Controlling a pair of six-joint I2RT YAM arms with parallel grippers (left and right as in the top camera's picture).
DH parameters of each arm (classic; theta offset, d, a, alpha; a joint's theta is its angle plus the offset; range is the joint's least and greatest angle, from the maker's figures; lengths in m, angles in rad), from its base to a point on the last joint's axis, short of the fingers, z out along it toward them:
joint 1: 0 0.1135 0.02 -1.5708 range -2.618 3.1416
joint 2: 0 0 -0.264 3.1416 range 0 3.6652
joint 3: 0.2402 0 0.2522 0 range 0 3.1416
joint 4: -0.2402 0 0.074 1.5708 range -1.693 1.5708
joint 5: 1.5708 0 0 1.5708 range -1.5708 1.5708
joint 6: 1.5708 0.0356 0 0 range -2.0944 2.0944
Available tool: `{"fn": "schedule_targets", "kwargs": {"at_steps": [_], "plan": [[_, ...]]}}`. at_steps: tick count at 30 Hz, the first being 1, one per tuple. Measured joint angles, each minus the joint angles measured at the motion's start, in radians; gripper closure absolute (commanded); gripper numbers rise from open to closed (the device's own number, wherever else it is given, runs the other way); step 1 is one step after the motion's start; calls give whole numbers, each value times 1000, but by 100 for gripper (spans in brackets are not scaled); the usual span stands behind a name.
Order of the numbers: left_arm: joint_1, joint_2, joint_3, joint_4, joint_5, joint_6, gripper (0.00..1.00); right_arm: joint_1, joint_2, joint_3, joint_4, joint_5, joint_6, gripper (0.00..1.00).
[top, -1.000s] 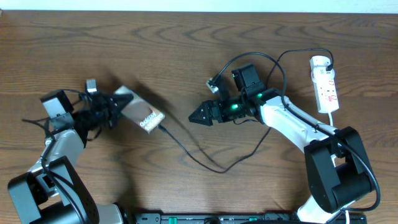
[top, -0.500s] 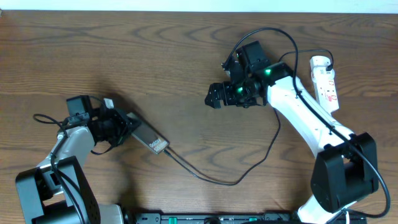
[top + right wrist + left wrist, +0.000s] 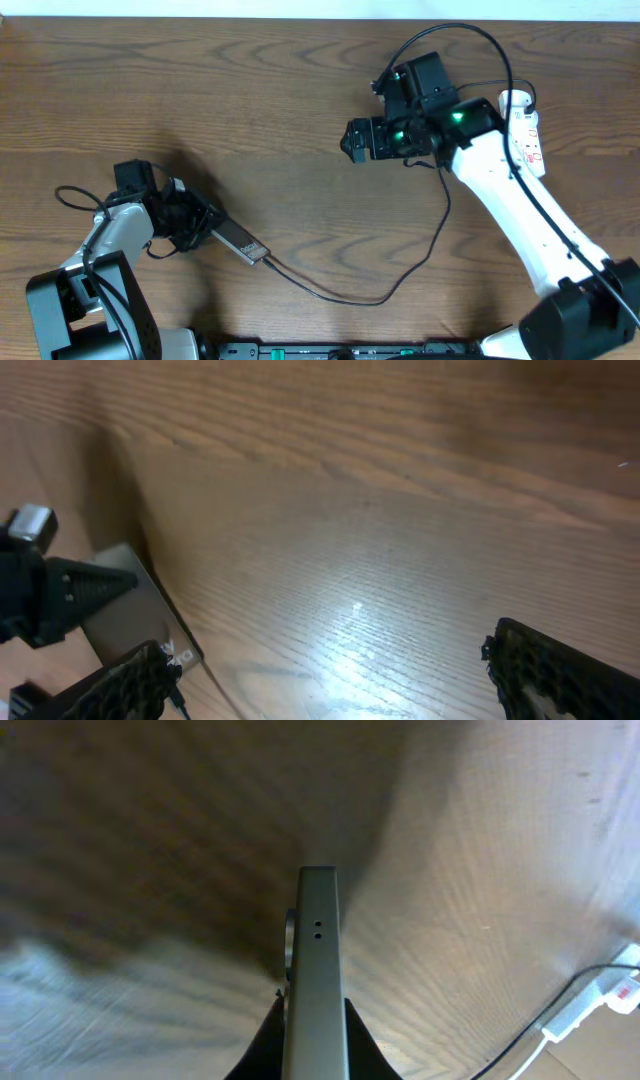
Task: Plug charger to phone and switch on socket
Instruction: 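Lower the phone onto the table with the left gripper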
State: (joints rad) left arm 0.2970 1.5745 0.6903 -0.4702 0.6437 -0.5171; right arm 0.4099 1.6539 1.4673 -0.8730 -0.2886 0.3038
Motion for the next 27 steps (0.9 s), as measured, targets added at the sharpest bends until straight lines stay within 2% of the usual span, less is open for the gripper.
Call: {"fn": "schedule_targets", "kwargs": {"at_steps": [7, 10, 16, 19, 27], "plan": [[0, 0, 0, -35, -18, -29, 93, 0, -40, 5, -10, 32, 0, 1], [0, 0, 0, -39, -18, -33, 86, 0, -41, 5, -19, 37, 0, 1], [0, 0, 0, -46, -18, -37, 83, 0, -41, 5, -24, 42, 0, 1], [0, 0, 0, -46, -18, -39, 76, 0, -41, 5, -25, 43, 0, 1], [0, 0, 0, -60, -18, -40, 71, 0, -41, 5, -29, 43, 0, 1]]}}
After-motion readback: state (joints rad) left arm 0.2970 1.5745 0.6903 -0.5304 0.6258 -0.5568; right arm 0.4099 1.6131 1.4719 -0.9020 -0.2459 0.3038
